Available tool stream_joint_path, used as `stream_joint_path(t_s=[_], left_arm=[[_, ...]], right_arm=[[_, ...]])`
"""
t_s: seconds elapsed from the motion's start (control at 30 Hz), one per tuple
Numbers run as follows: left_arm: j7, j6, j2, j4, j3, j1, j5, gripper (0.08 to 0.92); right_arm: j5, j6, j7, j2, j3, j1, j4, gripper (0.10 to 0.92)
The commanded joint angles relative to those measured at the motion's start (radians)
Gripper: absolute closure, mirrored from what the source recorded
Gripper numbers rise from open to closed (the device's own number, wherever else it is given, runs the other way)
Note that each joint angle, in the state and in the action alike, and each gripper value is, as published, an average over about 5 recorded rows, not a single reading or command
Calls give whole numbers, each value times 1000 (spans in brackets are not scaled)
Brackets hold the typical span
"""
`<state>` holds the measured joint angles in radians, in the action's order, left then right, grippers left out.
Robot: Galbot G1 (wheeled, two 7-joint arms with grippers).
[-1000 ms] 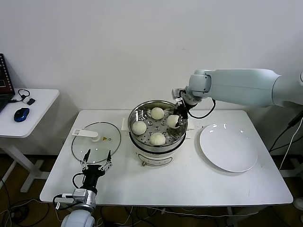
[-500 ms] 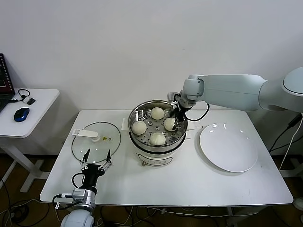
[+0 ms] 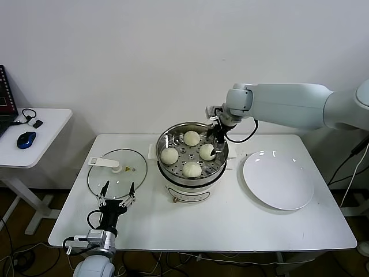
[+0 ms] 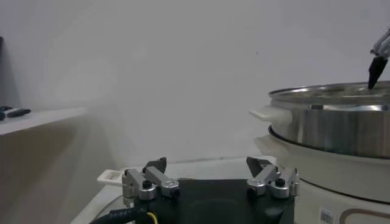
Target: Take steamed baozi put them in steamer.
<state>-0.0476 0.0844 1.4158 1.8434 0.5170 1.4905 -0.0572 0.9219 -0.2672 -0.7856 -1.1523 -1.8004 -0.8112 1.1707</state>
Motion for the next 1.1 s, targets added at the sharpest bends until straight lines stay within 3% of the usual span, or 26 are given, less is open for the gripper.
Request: stream_joint_path(t_s=[0.03, 0.4, 0.63, 0.77, 0.93, 1.1], left_arm=[[1, -4, -4, 6, -2, -3, -3, 177], [1, -4, -14, 9, -12, 0, -2, 177], [1, -1, -24, -3, -15, 0, 2, 177], [2, -1, -21, -7, -20, -1, 7, 177], [4, -3, -5, -13, -29, -1, 27, 177], [5, -1, 4, -18, -33, 6, 41, 177]], right_arm=[[115, -100, 169, 161, 42, -177, 241, 203], [111, -357, 709, 540, 412, -9, 584, 203], [-86, -284, 896, 787, 810, 401, 794, 203], [-236, -152, 997, 882, 1001, 685, 859, 203], [-321, -13, 1084, 850, 1678, 1419, 885, 203], [-389, 114, 1072, 675, 2088, 1860, 891, 203]])
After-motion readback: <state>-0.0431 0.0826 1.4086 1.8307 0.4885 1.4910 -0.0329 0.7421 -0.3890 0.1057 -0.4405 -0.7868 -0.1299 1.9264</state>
